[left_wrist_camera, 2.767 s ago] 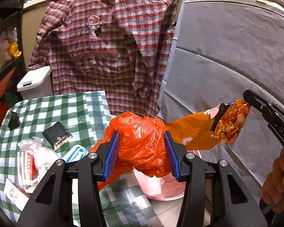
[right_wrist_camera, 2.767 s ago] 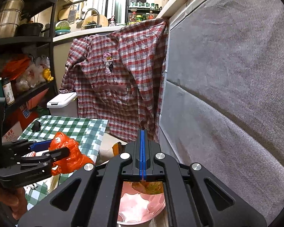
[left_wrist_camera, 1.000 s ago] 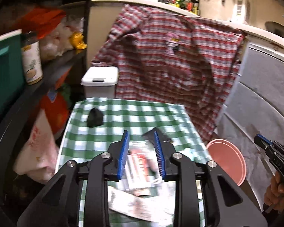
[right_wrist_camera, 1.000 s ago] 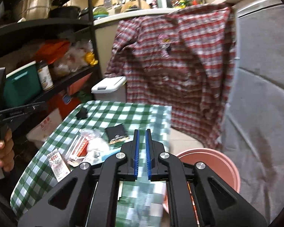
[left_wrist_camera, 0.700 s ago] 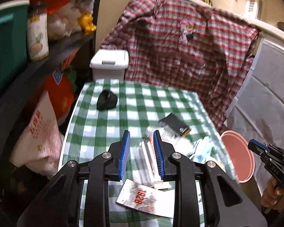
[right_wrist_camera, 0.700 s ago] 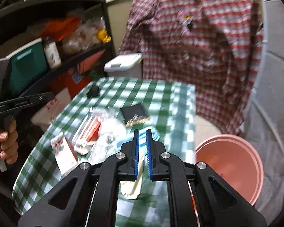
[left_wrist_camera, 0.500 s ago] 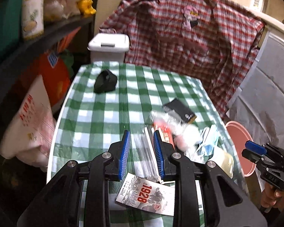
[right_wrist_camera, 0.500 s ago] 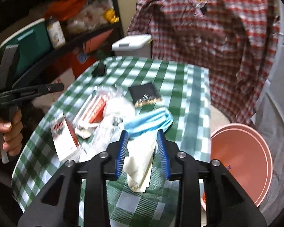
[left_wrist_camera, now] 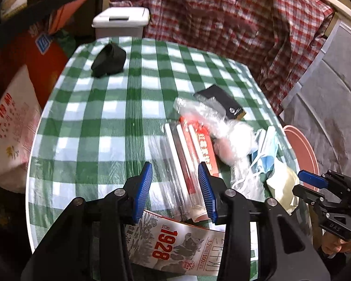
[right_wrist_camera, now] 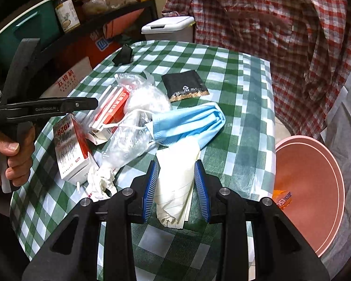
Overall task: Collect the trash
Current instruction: 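Grasp the clear straw packets with the left tool while the right tool grasps the white napkin, then carry the straw packets and napkin over the pink bucket with both tools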
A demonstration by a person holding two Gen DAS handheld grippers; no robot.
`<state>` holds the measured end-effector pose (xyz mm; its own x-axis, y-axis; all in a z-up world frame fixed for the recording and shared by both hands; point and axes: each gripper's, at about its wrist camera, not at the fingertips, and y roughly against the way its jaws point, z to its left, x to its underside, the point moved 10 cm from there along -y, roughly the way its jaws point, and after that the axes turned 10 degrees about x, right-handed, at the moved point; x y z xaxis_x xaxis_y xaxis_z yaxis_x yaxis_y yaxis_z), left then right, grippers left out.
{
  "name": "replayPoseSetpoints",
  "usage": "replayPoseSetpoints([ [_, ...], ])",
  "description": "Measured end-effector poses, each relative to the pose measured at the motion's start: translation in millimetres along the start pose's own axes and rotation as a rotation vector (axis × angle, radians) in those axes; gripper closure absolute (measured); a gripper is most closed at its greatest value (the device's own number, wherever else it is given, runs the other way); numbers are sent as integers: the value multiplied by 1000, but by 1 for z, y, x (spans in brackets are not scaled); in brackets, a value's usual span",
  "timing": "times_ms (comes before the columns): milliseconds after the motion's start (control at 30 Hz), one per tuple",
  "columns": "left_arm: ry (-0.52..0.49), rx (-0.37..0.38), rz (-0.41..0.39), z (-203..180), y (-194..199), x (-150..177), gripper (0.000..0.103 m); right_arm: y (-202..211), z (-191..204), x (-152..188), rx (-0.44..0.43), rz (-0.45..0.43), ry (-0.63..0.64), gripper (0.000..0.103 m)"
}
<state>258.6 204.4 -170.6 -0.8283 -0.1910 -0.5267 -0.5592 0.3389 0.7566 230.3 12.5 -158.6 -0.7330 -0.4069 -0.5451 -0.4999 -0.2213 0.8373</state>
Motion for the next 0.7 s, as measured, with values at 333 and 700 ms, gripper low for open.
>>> replayPoseSetpoints([
  [333,-36,5,18,-10,-5,3,97,2,4,2,-8,0,29,98],
  [700,-54,-25,-76,-18,27,-16,98,25,-4,-10,2,-87,9,100],
])
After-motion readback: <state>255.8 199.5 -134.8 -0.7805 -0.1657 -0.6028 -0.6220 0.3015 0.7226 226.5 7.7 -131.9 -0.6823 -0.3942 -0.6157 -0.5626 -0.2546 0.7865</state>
